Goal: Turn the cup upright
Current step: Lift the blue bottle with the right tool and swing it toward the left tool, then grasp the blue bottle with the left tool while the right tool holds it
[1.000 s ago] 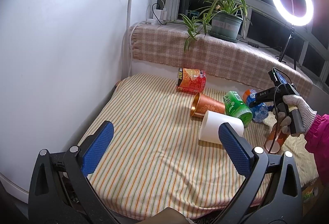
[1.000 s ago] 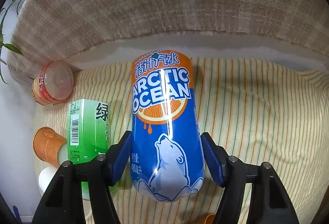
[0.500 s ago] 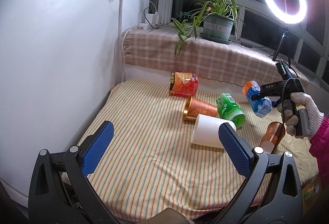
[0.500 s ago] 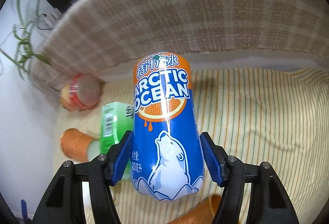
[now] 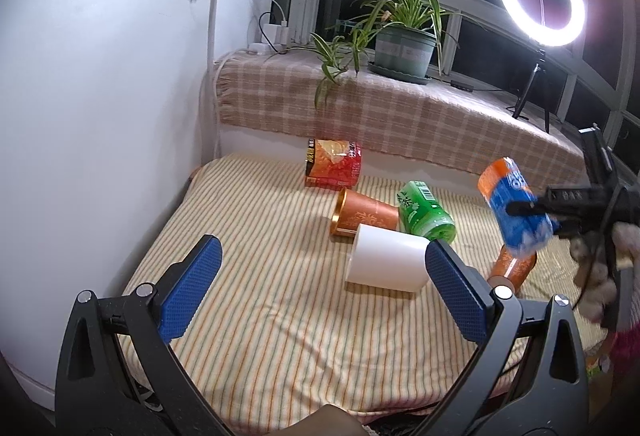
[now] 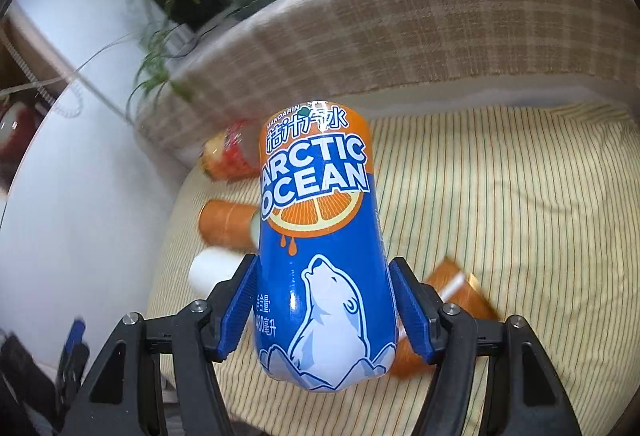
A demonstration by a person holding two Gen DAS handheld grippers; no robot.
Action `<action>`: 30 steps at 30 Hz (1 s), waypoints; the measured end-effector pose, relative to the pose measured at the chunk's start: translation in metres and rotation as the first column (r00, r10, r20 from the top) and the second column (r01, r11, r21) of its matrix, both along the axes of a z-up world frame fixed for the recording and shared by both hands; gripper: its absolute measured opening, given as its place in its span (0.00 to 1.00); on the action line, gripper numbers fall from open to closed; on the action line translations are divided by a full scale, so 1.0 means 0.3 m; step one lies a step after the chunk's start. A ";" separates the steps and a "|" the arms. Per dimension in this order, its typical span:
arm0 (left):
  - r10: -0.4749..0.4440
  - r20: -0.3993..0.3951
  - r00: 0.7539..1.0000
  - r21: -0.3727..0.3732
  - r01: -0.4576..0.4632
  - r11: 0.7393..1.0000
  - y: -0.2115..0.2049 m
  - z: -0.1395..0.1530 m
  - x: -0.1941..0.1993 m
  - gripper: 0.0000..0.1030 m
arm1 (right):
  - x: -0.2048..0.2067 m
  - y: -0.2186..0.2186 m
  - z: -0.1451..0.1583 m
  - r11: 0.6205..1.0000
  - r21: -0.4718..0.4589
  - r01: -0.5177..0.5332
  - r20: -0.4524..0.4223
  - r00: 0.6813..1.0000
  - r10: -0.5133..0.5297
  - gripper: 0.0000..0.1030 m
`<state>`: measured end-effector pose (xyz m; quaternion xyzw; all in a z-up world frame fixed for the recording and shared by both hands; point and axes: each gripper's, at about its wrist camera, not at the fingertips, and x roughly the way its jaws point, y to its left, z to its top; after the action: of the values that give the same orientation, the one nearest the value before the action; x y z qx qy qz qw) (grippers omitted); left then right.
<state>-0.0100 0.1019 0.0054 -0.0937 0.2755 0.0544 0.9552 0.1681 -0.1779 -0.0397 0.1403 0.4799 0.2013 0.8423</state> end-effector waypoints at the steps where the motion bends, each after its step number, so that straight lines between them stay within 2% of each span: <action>1: -0.003 -0.001 1.000 0.000 0.003 1.000 -0.005 -0.002 0.003 1.00 | -0.031 0.004 -0.011 1.000 0.000 -0.006 -0.002 1.000 0.006 0.66; 10: -0.041 -0.030 0.999 -0.021 0.040 0.999 -0.044 -0.034 0.012 1.00 | -0.182 0.035 -0.140 0.998 0.056 -0.008 -0.081 0.997 0.013 0.66; 19: -0.066 -0.059 0.996 -0.047 0.063 0.997 -0.069 -0.066 0.021 1.00 | -0.218 0.062 -0.258 0.996 0.081 0.037 -0.156 0.987 -0.024 0.66; 30: -0.098 -0.061 0.993 -0.039 0.095 0.995 -0.113 -0.067 0.038 1.00 | -0.235 0.078 -0.294 0.998 0.052 0.041 -0.163 0.986 -0.032 0.68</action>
<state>0.0013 0.0680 -0.0146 -0.0958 0.3104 0.0060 0.9458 0.0975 -0.1544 -0.1280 0.1883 0.5386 0.1871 0.7997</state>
